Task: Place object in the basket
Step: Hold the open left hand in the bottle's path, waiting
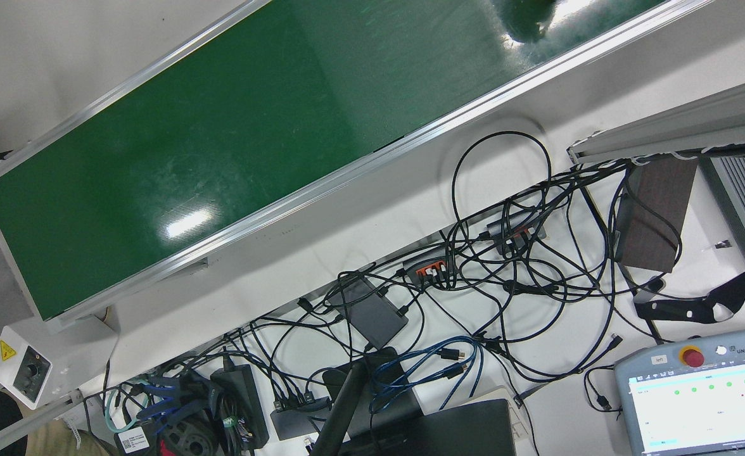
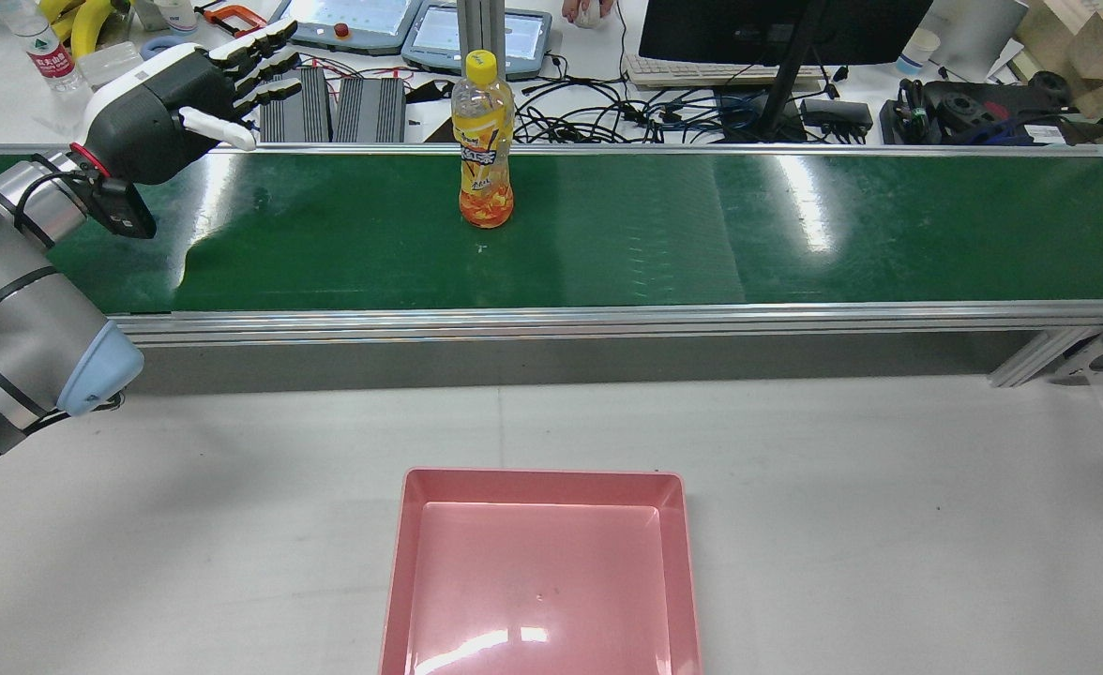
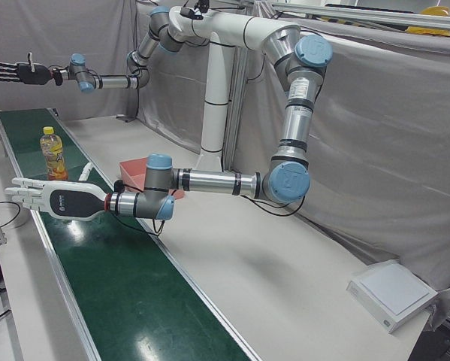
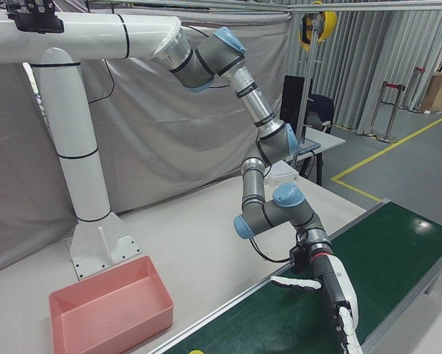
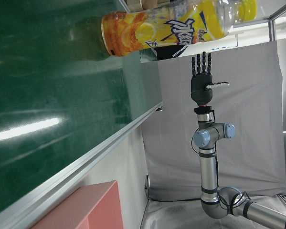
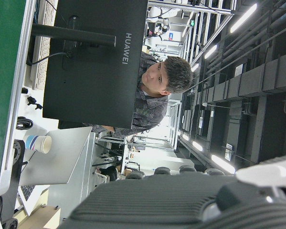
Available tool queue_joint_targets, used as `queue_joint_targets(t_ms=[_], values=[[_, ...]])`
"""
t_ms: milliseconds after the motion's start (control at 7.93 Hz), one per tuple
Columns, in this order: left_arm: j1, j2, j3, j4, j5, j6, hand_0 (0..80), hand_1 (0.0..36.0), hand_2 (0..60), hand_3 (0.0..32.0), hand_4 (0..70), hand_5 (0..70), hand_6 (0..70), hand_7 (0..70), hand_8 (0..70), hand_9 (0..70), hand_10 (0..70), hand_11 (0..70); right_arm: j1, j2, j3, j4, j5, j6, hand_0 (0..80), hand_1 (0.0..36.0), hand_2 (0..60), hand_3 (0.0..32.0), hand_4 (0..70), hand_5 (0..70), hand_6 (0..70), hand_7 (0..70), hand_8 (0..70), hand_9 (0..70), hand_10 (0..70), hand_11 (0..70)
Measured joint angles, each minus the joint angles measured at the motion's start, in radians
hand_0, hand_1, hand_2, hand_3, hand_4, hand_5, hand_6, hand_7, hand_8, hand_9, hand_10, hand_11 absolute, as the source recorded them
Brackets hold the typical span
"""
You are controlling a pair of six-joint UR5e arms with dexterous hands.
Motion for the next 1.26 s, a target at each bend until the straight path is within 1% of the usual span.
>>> queue_joint_targets(t_ms=[378,630,756,1261], values=[[0.000,-0.011,0.002,0.008,0.000,0.036,50.1,7.9,0.0,0.0,11.3,3.6,0.0,0.0,3.7,7.6,7.9,12.7,-0.001,0.000,0.000,0.000,0.000,0.000,0.0,0.0,0.0,0.0,0.0,0.0,0.0,0.0,0.0,0.0,0.0,0.0],[0.001,-0.022,0.002,0.011,0.000,0.041,49.6,7.2,0.0,0.0,10.8,3.5,0.0,0.0,4.0,8.0,7.7,12.4,-0.001,0.000,0.000,-0.001,0.000,0.000,0.0,0.0,0.0,0.0,0.0,0.0,0.0,0.0,0.0,0.0,0.0,0.0],[0.001,-0.025,0.002,0.012,0.000,0.041,50.0,7.2,0.0,0.0,12.0,3.8,0.0,0.0,3.9,7.7,8.0,12.9,-0.001,0.000,0.000,-0.001,-0.001,0.000,0.0,0.0,0.0,0.0,0.0,0.0,0.0,0.0,0.0,0.0,0.0,0.0],[0.020,-0.059,0.001,0.038,0.000,0.056,49.4,7.1,0.0,0.0,11.2,4.0,0.0,0.0,3.7,7.5,8.0,12.8,-0.001,0.000,0.000,0.000,0.000,0.000,0.0,0.0,0.0,0.0,0.0,0.0,0.0,0.0,0.0,0.0,0.0,0.0]])
